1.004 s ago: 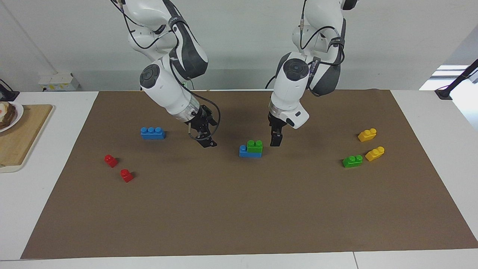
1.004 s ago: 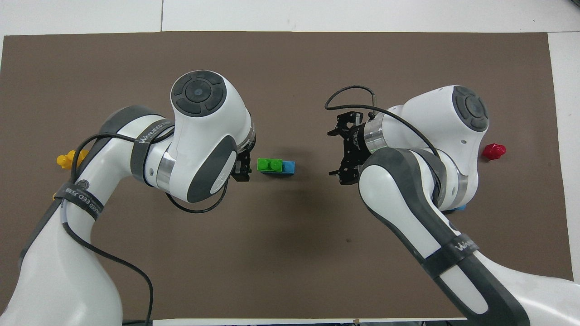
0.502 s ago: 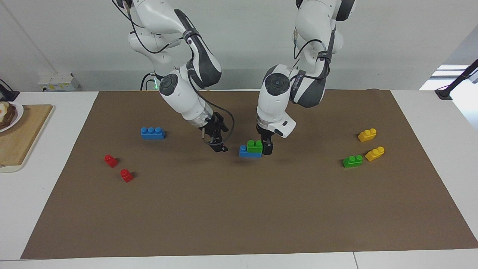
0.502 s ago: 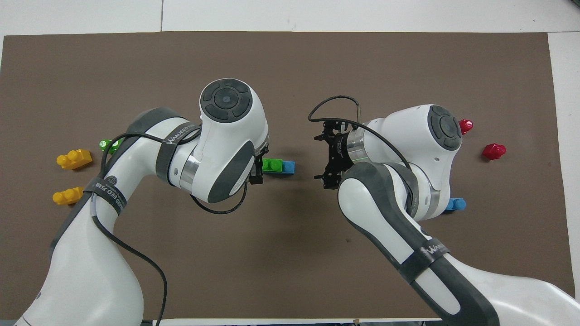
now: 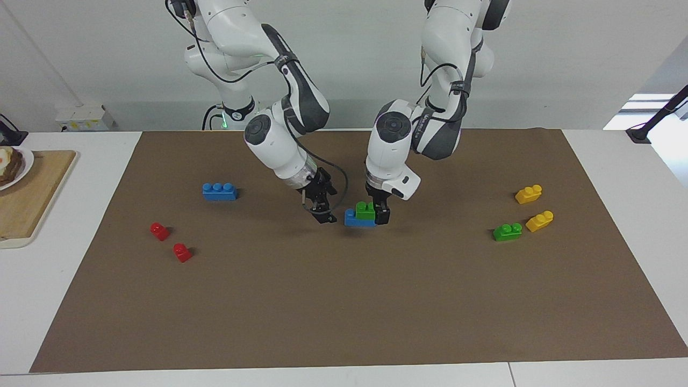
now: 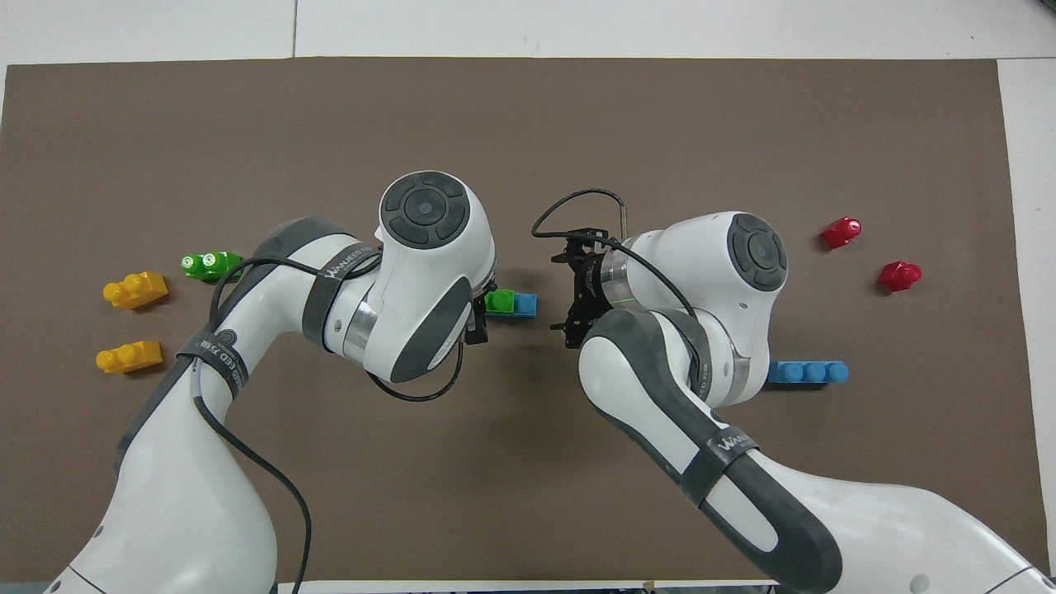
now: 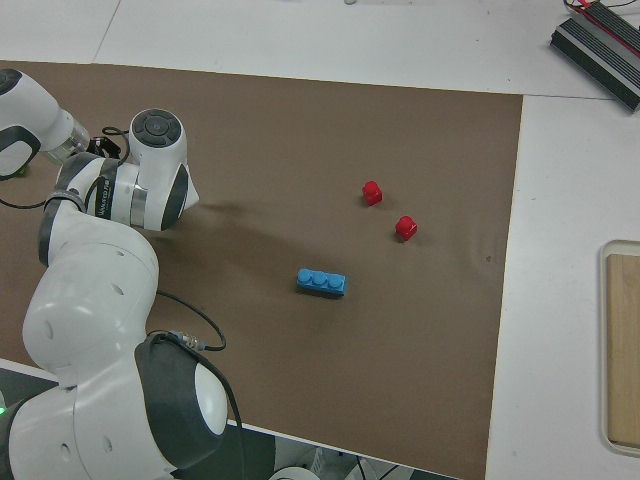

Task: Remove green block with left arm and hold with right
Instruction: 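Grasp the green brick with the left gripper while the right gripper grasps the blue brick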

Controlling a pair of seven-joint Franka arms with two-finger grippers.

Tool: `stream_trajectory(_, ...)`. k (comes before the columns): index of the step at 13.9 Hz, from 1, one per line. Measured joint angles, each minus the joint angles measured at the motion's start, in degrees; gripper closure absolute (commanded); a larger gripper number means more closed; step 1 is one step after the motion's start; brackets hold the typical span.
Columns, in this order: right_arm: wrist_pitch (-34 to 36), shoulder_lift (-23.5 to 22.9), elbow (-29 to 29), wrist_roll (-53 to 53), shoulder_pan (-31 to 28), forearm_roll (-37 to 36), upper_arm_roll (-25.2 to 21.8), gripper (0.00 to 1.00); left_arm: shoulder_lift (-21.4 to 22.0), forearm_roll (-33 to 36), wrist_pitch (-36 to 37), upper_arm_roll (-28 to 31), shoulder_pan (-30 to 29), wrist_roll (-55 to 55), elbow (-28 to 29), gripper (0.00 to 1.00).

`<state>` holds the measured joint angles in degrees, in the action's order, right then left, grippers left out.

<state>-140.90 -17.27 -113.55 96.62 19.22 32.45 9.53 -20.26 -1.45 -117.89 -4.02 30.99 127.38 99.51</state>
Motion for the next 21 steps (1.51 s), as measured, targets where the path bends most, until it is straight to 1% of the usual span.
stream_trajectory(3, -1.68, -1.24, 0.01, 0.00, 0.58, 0.00, 0.00, 0.01, 0.01, 0.00, -0.33, 0.00, 0.01, 0.07, 0.22, 0.00)
stream_trajectory(7, -3.40, -2.40, 0.01, 0.00, 1.49, 0.00, 0.00, 0.01, 0.00, 0.00, -2.93, -0.04, 0.21, 0.17, 2.34, 0.00)
stream_trajectory(18, -9.06, -5.26, -0.03, 0.04, 4.62, 1.00, 0.01, 0.01, 0.01, 0.00, -3.90, -0.06, 0.24, 0.25, 2.47, 0.00)
stream_trajectory(21, -10.00, -6.29, -0.04, 0.04, 4.92, 1.00, 0.01, 0.30, 0.01, 0.00, -4.22, -0.06, 0.24, 0.26, 2.52, 0.00)
